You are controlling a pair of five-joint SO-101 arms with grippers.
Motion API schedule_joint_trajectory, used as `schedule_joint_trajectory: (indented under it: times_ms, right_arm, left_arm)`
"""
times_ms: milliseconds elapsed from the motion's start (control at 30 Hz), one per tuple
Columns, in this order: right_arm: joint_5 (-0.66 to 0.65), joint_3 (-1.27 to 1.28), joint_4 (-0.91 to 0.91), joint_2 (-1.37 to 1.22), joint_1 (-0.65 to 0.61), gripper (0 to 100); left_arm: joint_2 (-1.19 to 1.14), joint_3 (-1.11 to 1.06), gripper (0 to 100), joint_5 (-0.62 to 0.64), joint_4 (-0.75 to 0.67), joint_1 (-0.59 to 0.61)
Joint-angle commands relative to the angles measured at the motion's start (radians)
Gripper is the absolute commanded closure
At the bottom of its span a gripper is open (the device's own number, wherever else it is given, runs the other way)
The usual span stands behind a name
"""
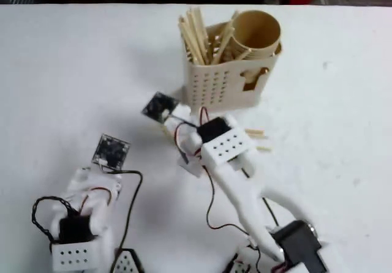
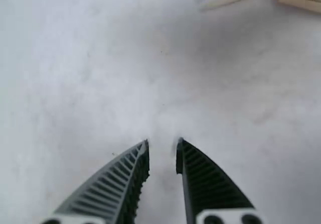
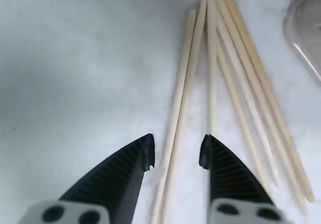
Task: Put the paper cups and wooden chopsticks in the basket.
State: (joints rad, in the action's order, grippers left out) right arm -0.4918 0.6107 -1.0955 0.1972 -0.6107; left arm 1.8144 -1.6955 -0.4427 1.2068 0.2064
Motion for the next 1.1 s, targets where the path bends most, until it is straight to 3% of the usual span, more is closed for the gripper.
schedule_joint_trajectory:
  times_ms: [0, 233, 667, 867, 1067]
  right_arm:
    - [-0.018, 0.025, 0.125, -0.053, -0.007, 83.1]
    - [-0.017, 0.021, 0.216, -0.214, -0.004, 83.2]
    - [-0.012, -0.054, 0.171, -0.328, 0.022, 83.3]
    - [0.035, -0.091, 0.134, -0.364, 0.027, 98.5]
    - [0.081, -0.087, 0.13, -0.285, 0.028, 98.1]
  left_arm:
    - [0.008, 0.003, 89, 0.002, 0.005, -0.01]
    - [0.008, 0.003, 89, 0.002, 0.005, -0.01]
    - [0.008, 0.003, 89, 0.002, 0.006, -0.01]
    - [0.008, 0.003, 89, 0.002, 0.006, -0.01]
    - [0.008, 0.003, 89, 0.002, 0.006, -0.01]
